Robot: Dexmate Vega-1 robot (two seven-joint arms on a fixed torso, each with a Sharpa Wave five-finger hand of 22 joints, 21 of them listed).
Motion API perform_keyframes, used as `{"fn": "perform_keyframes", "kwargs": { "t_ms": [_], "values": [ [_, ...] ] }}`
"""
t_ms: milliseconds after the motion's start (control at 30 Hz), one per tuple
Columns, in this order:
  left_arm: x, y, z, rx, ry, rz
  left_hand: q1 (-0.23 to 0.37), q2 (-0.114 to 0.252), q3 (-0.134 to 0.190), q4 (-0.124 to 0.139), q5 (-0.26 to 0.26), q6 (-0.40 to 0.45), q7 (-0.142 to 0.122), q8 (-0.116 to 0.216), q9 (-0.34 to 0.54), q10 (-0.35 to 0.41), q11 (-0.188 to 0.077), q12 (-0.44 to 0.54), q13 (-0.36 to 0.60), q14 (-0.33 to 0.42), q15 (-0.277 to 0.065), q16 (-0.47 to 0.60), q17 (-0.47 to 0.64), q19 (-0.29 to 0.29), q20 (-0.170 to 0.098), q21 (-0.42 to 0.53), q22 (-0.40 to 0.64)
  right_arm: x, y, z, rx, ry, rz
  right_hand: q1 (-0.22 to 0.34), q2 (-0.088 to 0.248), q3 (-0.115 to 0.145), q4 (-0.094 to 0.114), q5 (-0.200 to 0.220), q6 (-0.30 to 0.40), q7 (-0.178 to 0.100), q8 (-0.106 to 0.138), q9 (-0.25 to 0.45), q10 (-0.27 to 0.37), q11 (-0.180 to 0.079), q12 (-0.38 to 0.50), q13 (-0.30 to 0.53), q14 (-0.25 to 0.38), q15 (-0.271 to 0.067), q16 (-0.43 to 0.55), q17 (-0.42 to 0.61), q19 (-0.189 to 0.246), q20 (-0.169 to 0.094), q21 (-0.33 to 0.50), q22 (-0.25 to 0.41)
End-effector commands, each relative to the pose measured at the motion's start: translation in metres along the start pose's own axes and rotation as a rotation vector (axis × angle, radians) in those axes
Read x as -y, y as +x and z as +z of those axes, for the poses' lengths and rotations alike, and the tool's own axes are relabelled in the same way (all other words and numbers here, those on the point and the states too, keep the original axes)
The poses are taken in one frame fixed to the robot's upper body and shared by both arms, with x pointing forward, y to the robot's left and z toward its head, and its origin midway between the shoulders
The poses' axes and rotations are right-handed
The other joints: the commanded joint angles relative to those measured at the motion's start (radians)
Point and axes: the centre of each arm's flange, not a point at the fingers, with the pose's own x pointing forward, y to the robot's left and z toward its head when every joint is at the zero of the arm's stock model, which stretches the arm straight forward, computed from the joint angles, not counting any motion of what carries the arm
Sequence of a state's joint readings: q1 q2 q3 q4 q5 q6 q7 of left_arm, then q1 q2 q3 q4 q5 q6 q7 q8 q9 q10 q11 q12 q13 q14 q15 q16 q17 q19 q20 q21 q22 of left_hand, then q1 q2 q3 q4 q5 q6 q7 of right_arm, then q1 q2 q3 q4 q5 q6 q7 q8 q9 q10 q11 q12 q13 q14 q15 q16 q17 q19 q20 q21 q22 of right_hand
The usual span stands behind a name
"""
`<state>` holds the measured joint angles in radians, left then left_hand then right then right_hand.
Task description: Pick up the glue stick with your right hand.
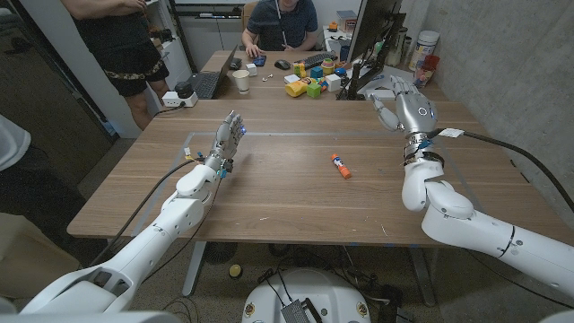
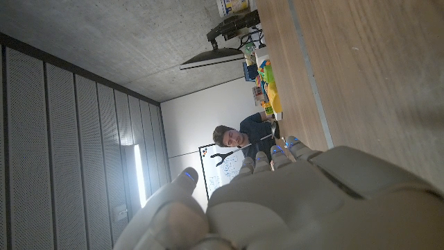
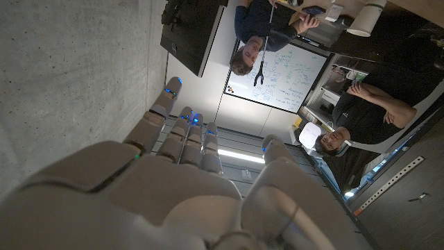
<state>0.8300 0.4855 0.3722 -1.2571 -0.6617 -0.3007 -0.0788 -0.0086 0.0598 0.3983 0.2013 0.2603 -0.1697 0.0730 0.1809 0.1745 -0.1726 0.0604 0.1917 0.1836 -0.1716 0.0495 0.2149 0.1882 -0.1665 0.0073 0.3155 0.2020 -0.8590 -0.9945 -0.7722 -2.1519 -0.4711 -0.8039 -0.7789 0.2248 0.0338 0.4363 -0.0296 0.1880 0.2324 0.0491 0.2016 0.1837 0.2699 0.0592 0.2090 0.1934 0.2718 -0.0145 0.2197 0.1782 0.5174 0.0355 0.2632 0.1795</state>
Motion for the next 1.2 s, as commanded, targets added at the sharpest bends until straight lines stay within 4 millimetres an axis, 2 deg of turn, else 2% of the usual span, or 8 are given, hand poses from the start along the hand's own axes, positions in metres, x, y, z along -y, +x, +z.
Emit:
{"fn": "perform_keyframes", "kwargs": {
  "t_ms": [33, 300, 500, 1033, 1100, 1200],
  "values": [
    [0.001, 0.002, 0.001, 0.0, 0.002, -0.004, -0.001, 0.124, -0.003, -0.001, 0.007, -0.088, 0.005, 0.003, 0.003, -0.146, 0.007, 0.001, 0.003, -0.211, 0.003, 0.0, 0.002, -0.072, 0.006, -0.003, 0.004, -0.009, -0.001, 0.004, -0.015, -0.042, 0.128, 0.004, -0.016, -0.001, -0.012, 0.007, 0.0, -0.007, -0.002, 0.004, 0.01, -0.003, -0.003, 0.002, 0.014, 0.004, -0.005, 0.002, 0.015, 0.004, 0.007, 0.006],
    [0.001, 0.003, 0.0, -0.002, 0.001, -0.004, -0.001, 0.124, -0.004, -0.001, 0.007, -0.088, 0.005, 0.003, 0.003, -0.145, 0.007, 0.001, 0.003, -0.211, 0.002, -0.001, 0.002, -0.072, 0.006, -0.004, 0.003, -0.016, -0.007, 0.012, 0.032, -0.049, 0.186, 0.047, -0.041, -0.003, -0.052, 0.02, 0.013, 0.001, 0.001, 0.003, 0.029, -0.007, 0.0, 0.003, 0.039, -0.006, -0.004, 0.001, 0.042, -0.003, 0.013, 0.006],
    [0.001, 0.003, 0.0, -0.001, 0.0, -0.006, -0.001, 0.124, -0.005, -0.001, 0.007, -0.089, 0.006, 0.003, 0.003, -0.145, 0.007, 0.001, 0.003, -0.211, 0.002, -0.001, 0.002, -0.072, 0.006, -0.004, 0.003, -0.023, -0.011, 0.02, 0.065, -0.046, 0.237, 0.065, -0.048, -0.004, -0.067, 0.024, 0.026, -0.002, 0.005, 0.003, 0.036, -0.014, 0.001, 0.003, 0.044, -0.009, -0.006, 0.001, 0.047, -0.006, 0.012, 0.007],
    [-0.003, 0.002, 0.001, -0.004, 0.002, -0.003, -0.001, 0.125, -0.008, -0.001, 0.008, -0.088, 0.005, 0.003, 0.003, -0.145, 0.009, 0.001, 0.003, -0.21, 0.003, -0.001, 0.001, -0.072, 0.007, -0.005, 0.003, -0.046, -0.008, 0.045, 0.138, -0.064, 0.347, 0.125, -0.07, -0.008, -0.107, 0.039, 0.038, -0.032, 0.003, 0.004, 0.011, -0.036, -0.014, 0.004, 0.029, -0.025, -0.021, 0.001, 0.06, -0.021, 0.01, 0.007],
    [-0.004, 0.001, 0.001, -0.003, 0.003, -0.001, -0.001, 0.125, -0.008, -0.001, 0.008, -0.088, 0.005, 0.003, 0.003, -0.145, 0.01, 0.001, 0.003, -0.211, 0.003, -0.002, 0.001, -0.072, 0.007, -0.005, 0.003, -0.048, -0.008, 0.047, 0.143, -0.063, 0.351, 0.143, -0.076, -0.01, -0.117, 0.044, 0.036, -0.046, 0.001, 0.004, 0.007, -0.044, -0.015, 0.004, 0.028, -0.026, -0.022, 0.001, 0.06, -0.023, 0.008, 0.007],
    [-0.004, 0.001, 0.001, -0.003, 0.002, 0.0, -0.001, 0.125, -0.008, -0.001, 0.008, -0.088, 0.005, 0.003, 0.003, -0.145, 0.008, 0.001, 0.003, -0.21, 0.003, -0.002, 0.001, -0.072, 0.007, -0.005, 0.003, -0.05, -0.007, 0.05, 0.152, -0.061, 0.356, 0.153, -0.078, -0.011, -0.121, 0.046, 0.034, -0.049, -0.001, 0.004, -0.005, -0.047, -0.019, 0.004, 0.026, -0.026, -0.023, 0.001, 0.065, -0.024, 0.009, 0.007]
  ]
}}
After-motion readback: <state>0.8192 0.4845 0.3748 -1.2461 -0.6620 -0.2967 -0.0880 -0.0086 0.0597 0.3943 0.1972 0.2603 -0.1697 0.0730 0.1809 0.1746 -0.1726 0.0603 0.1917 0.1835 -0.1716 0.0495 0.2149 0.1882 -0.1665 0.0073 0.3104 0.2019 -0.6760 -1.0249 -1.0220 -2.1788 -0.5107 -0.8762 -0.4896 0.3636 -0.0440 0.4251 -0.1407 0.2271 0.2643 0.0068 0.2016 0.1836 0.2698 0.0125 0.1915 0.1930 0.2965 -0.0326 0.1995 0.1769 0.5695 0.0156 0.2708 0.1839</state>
